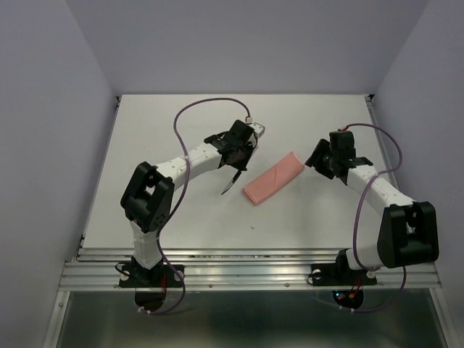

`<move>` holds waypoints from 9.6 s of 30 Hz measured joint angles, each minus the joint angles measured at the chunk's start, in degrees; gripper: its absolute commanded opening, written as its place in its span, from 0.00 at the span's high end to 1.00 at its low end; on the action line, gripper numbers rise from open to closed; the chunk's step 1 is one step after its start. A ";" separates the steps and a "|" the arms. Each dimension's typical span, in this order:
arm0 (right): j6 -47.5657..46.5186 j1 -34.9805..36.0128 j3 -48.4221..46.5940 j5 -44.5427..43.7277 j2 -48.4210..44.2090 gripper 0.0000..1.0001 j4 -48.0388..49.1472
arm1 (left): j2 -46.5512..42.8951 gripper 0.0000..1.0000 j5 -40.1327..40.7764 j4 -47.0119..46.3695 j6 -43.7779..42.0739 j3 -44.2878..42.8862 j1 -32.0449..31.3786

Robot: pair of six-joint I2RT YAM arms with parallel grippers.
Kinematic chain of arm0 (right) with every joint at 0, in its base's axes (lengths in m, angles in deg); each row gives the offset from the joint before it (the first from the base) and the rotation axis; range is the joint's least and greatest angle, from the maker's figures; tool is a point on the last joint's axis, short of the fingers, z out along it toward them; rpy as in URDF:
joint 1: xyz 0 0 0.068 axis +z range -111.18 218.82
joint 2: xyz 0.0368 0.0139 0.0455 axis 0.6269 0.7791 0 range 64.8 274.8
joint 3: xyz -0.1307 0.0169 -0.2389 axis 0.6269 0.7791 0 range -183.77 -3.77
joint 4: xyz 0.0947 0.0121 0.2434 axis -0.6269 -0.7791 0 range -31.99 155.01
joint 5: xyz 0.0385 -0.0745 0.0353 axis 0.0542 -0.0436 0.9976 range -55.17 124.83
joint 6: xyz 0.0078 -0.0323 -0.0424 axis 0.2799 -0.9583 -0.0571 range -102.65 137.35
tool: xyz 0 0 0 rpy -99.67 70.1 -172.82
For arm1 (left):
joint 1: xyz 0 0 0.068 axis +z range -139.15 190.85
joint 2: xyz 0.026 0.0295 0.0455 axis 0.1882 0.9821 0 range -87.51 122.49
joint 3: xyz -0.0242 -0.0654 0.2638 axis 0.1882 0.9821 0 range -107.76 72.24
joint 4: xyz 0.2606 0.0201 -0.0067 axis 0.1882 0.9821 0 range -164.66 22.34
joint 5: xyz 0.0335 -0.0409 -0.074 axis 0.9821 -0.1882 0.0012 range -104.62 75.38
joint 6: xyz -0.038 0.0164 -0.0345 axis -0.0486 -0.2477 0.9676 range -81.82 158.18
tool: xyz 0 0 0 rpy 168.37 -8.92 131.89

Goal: Fold the napkin into a case and place the utensils inside
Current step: Insert the knife into the folded napkin, then pick up the fork from the corner of the board, then move the fork to the center of the board.

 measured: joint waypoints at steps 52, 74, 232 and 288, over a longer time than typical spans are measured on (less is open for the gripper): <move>-2.01 1.95 -19.50 11.85 32.70 0.67 7.43 | 16.83 1.00 -7.45 9.29 -8.92 -15.54 -9.22; 0.83 4.17 -14.97 12.41 30.75 0.67 11.78 | 21.88 1.00 -8.39 8.76 -2.73 -22.14 -7.26; -1.44 5.62 -7.13 13.53 18.10 0.42 9.68 | -1.68 0.85 16.70 10.73 40.63 8.00 25.75; -4.76 5.62 -2.69 12.59 13.14 0.41 2.16 | -2.14 1.00 5.09 1.81 25.99 15.76 21.94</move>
